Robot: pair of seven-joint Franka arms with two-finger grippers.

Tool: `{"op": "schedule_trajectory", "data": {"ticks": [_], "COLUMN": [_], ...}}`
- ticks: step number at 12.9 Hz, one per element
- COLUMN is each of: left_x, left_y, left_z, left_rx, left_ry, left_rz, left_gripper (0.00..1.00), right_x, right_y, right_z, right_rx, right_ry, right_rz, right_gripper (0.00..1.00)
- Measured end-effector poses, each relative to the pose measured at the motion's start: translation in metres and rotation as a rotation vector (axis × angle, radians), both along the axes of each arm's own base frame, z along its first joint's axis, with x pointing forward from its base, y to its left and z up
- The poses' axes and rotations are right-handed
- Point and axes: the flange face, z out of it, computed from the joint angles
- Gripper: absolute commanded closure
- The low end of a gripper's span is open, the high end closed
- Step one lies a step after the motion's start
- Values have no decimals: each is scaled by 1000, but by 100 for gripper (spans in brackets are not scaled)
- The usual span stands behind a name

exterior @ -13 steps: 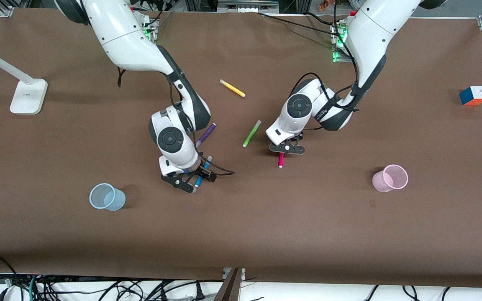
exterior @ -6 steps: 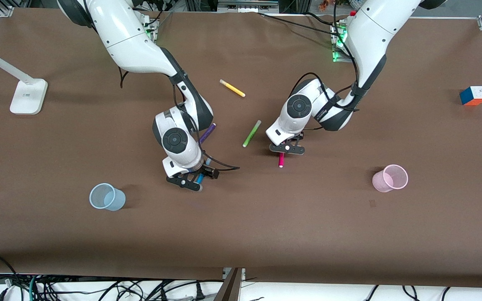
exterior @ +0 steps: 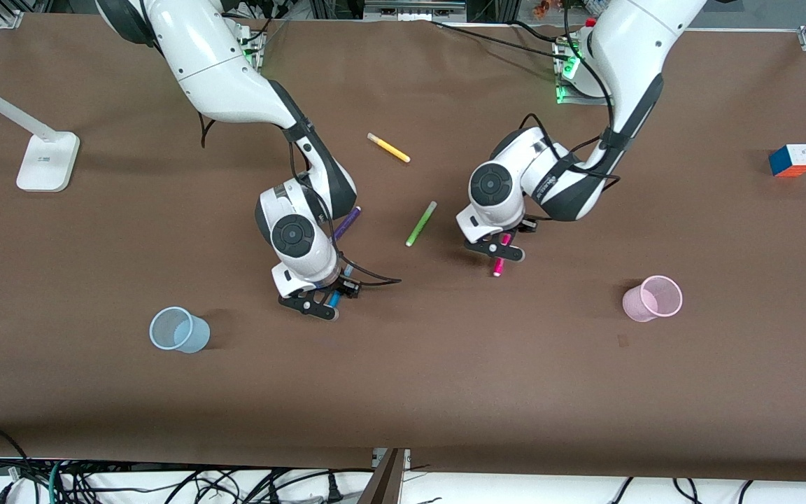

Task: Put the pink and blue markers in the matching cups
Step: 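Carry the pink marker to the pink cup while the right gripper carries blue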

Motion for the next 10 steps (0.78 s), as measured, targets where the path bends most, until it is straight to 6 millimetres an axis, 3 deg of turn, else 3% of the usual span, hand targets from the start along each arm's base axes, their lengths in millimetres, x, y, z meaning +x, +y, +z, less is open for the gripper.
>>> {"op": "schedule_trajectory", "data": {"ticks": [3,5,7,10], "left_x": [22,36,56,80], "left_y": [28,61,111,191], "left_z": [37,65,79,75], "left_rx": [124,199,173,157], "left_ry": [92,214,348,498], "left_rz": [-88,-128,-202,-369], "left_gripper": [100,100,100,100], "right_x": [1,3,13,41], "right_y": [0,-4,-22,-69], "right_z": [3,4,17,70], "right_rx": [0,-14,-40,-16], "right_ry": [-4,21,77,175], "right_rz": [23,34,48,52], "right_gripper": [100,100,100,100]}}
